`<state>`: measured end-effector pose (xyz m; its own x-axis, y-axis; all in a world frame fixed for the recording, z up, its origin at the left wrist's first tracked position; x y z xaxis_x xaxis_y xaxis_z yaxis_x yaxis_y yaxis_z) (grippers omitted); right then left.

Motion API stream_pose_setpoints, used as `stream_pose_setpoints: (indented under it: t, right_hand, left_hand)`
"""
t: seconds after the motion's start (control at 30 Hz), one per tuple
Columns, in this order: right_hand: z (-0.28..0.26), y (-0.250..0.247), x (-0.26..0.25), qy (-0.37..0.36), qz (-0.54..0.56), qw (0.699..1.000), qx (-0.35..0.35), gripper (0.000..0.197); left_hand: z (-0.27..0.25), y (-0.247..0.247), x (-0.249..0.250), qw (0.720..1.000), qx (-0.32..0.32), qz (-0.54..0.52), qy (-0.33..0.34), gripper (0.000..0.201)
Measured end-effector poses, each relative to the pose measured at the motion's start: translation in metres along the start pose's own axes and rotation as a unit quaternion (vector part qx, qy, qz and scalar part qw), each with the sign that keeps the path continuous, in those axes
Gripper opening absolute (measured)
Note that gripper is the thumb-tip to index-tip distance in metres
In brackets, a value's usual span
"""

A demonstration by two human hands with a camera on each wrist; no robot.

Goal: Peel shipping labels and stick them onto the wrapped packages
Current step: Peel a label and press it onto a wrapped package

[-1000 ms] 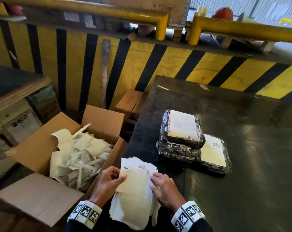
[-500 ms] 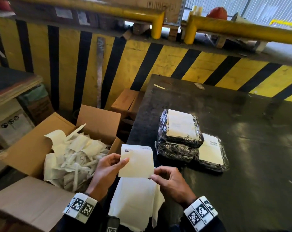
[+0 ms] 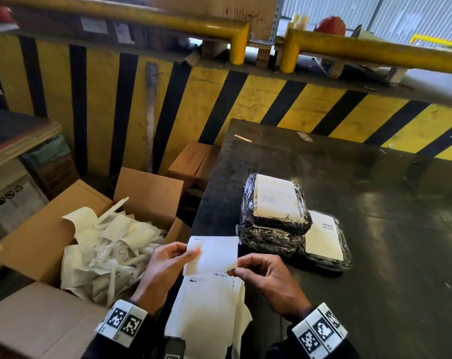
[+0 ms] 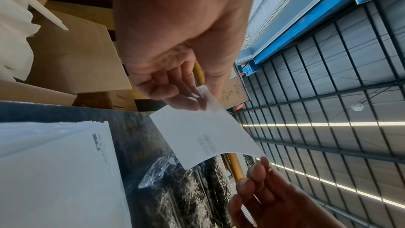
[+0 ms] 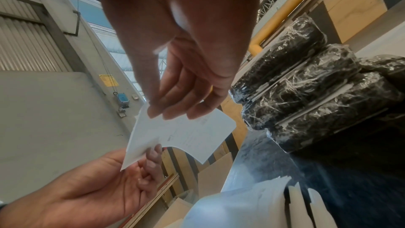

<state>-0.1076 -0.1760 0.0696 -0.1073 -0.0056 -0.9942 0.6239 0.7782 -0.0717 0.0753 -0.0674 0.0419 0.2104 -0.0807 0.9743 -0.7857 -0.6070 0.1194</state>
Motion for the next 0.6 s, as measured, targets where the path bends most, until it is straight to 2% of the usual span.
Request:
stream_pose_setpoints:
  t: [0.13,0.2,0.27,0.37,0.43,0.5,0.6]
  right_hand:
    - [0.005,0.001,-0.007,-0.021,-0.001,1.000,-0.011,0.011]
    - [0.007,0.002,-0.009,-0.034,-0.018,0.999,-0.012,0.011]
    - [0.010,0.004,-0.011,-0.043,-0.035,0.998,-0.011,0.013]
    - [0.015,0.012,-0.012,-0.051,-0.049,0.997,-0.009,0.017]
    - [0.017,0.018,-0.012,-0.057,-0.046,0.997,-0.008,0.018]
    - [0.018,0.022,-0.013,-0.065,-0.049,0.997,-0.011,0.021]
    - [0.016,0.025,-0.010,-0.063,-0.067,0.996,-0.015,0.018]
  left_hand:
    - [0.002,-0.002,-0.004,0.999,0.022,0.045,0.010,0.025]
    - [0.003,-0.004,-0.006,0.992,0.055,0.116,0.012,0.030]
    - [0.001,-0.006,0.000,0.976,0.073,0.198,0.054,0.032]
    - [-0.012,0.012,0.019,0.967,-0.019,0.199,0.155,0.017]
    - [-0.024,0.028,0.030,0.960,-0.086,0.190,0.185,0.022]
    - [-0.030,0.036,0.032,0.950,-0.097,0.209,0.209,0.026]
    - [-0.030,0.035,0.027,0.946,-0.062,0.224,0.224,0.014]
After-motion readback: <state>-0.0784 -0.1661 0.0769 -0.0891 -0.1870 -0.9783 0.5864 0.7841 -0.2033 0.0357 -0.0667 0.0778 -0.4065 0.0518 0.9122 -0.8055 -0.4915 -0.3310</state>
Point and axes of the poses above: each hand's wrist, its own z-axis towards the middle knuckle, its own y-axis out of the palm, x = y × z, the point moved 4 cm from there along z, towards the middle knuckle, and after that the axes turned 2 degrees about y, right-handed, at the moved point
